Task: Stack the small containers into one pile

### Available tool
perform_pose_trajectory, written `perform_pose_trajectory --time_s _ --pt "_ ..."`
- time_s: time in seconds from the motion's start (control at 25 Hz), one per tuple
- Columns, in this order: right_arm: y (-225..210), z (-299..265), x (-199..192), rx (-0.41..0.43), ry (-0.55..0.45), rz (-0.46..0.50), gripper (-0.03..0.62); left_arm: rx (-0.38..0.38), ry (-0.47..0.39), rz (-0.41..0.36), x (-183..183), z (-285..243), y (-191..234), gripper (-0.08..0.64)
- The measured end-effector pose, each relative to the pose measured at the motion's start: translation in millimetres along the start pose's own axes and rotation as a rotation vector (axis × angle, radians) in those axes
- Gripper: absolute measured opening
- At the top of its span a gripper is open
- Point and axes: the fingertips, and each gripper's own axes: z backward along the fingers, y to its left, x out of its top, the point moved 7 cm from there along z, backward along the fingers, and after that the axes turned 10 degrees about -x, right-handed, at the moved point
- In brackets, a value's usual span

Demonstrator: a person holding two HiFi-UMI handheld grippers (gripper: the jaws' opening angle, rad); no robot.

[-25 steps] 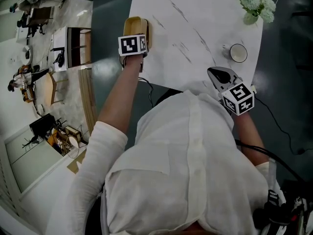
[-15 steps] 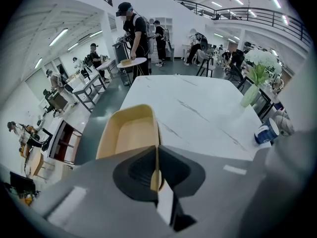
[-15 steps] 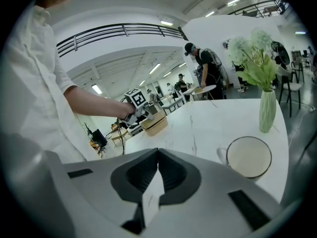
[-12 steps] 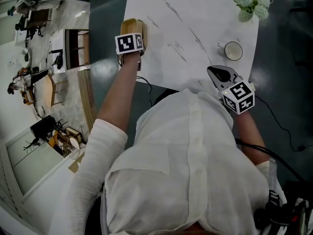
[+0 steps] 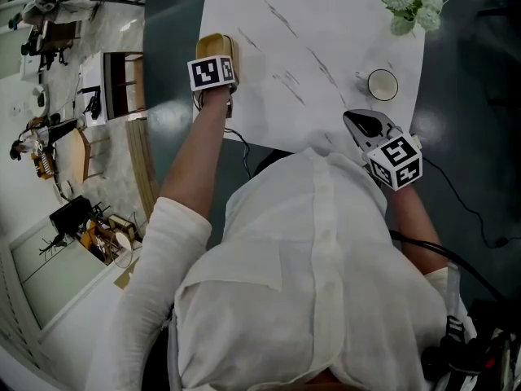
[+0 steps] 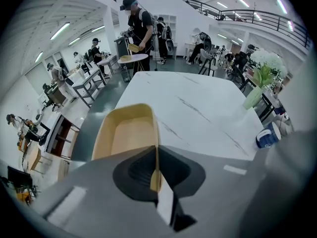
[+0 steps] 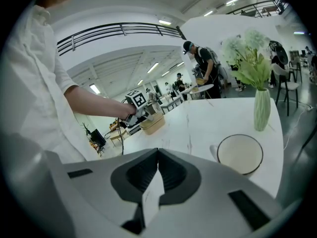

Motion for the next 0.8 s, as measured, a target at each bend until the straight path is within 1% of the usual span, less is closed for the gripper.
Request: perform_pose_trajectory --time_s 0.36,0.52,0.64,0.8 --pt "2.5 1.3 -0.3 -0.008 0.003 -0.002 0.004 -0.032 -0.008 0.019 -1.2 -3.5 2.1 0.025" --pt "3.3 1.4 -1.2 -0.011 0.002 -0.003 0.005 -0.055 0.008 0.007 -2.6 -7.4 -0.3 0.035" --pt "4.8 1.6 -1.6 -0.013 0.000 -0.005 0.005 -0.065 0.005 -0.001 -2.6 -7.8 -2.2 0.058" --pt "7.2 1.9 -1.5 -0.013 -0.001 -0.004 0.005 -0.073 0.003 -0.004 -1.7 -7.4 -2.9 0.067"
